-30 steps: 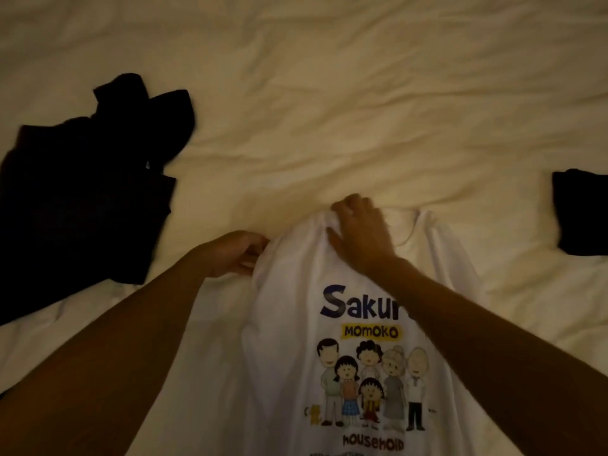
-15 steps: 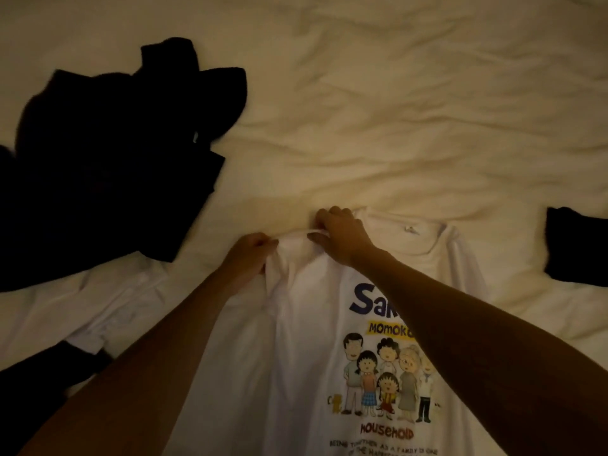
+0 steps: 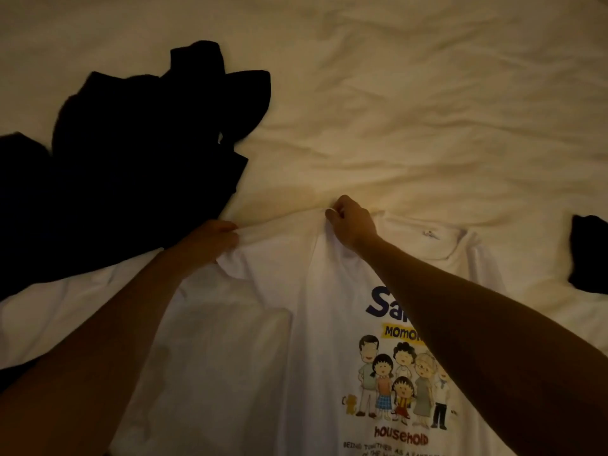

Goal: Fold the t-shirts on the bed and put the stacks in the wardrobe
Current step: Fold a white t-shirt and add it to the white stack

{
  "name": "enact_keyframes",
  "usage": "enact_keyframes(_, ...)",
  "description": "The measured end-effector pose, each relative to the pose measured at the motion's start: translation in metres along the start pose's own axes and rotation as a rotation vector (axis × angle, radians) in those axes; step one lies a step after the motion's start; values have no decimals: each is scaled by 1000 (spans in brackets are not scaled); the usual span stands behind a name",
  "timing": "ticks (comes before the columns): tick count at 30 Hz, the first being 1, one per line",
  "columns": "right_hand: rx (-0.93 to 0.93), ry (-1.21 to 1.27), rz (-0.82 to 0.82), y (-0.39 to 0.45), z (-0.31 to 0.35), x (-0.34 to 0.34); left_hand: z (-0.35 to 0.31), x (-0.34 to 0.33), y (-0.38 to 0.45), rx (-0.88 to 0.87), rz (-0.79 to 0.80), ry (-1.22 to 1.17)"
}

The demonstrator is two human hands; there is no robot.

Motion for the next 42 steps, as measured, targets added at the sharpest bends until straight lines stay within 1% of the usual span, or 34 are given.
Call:
enact_keyframes(2,-5,-36,2,-3,3,-1,-4,9,8,-97,-150,57)
enact_keyframes(4,65,-183,-21,-9,8,0,-5,17,12,-157,-278,71)
enact_keyframes(5,151,-285,-67,-14,14,2,-5,22,12,-154,-349,12)
enact_keyframes(6,262,-362,-133,-22,22,4,-2,24,10,-106,-385,-136)
enact_keyframes(7,372,-400,-194,-33,32,5,2,22,6,-21,-375,-335)
enact_keyframes(8,454,-404,-230,-44,41,5,9,15,2,79,-325,-511)
enact_keyframes(9,497,-390,-238,-54,47,1,18,4,-4,167,-253,-637)
enact_keyframes(11,488,-330,-207,-70,50,-8,41,-23,-17,274,-119,-758)
enact_keyframes(13,421,-265,-149,-79,45,-19,55,-40,-27,289,-81,-812)
enact_keyframes(16,370,-193,-85,-90,34,-29,48,-45,-28,192,-110,-814)
enact_keyframes(18,353,-144,-75,-97,27,-30,36,-46,-26,147,-125,-848)
enact_keyframes(19,349,-113,-71,-101,25,-31,33,-46,-25,132,-155,-832)
enact_keyframes(20,351,-77,-52,-106,23,-33,33,-44,-26,108,-212,-766)
enact_keyframes(22,357,7,42,-117,22,-40,32,-37,-32,25,-327,-554)
enact_keyframes(24,340,76,146,-126,25,-47,28,-28,-37,-45,-394,-400)
enact_keyframes(26,289,121,177,-127,30,-48,26,-16,-37,-73,-463,-284)
enact_keyframes(28,215,173,198,-126,29,-46,34,-10,-31,-18,-474,-187)
enact_keyframes(30,170,193,247,-127,22,-45,55,-11,-33,184,-446,-172)
enact_keyframes(31,165,180,264,-127,17,-43,66,-11,-40,289,-459,-138)
enact_keyframes(32,160,172,261,-126,12,-38,72,-9,-49,337,-511,-63)
enact_keyframes(33,144,186,235,-124,7,-30,72,-4,-59,330,-599,35)
enact_keyframes(34,117,215,197,-121,0,-20,66,0,-69,281,-685,119)
enact_keyframes(35,85,251,157,-118,-9,-9,55,1,-78,215,-740,165)
enact_keyframes(36,46,282,125,-115,-21,2,43,-2,-85,152,-762,189)
enact_keyframes(38,-22,323,95,-112,-48,24,19,-19,-93,60,-718,220)
enact_keyframes(42,-145,338,66,-106,-121,66,-36,-88,-96,-67,-520,226)
Point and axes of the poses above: each hand's wrist, its own y-axis towards the middle knuckle, its own x-axis out of the back of the hand, z = x × y, the point moved 6 cm from there along y, towards the middle knuckle, and after that the axes turned 13 degrees about -z, right-handed, at the moved point
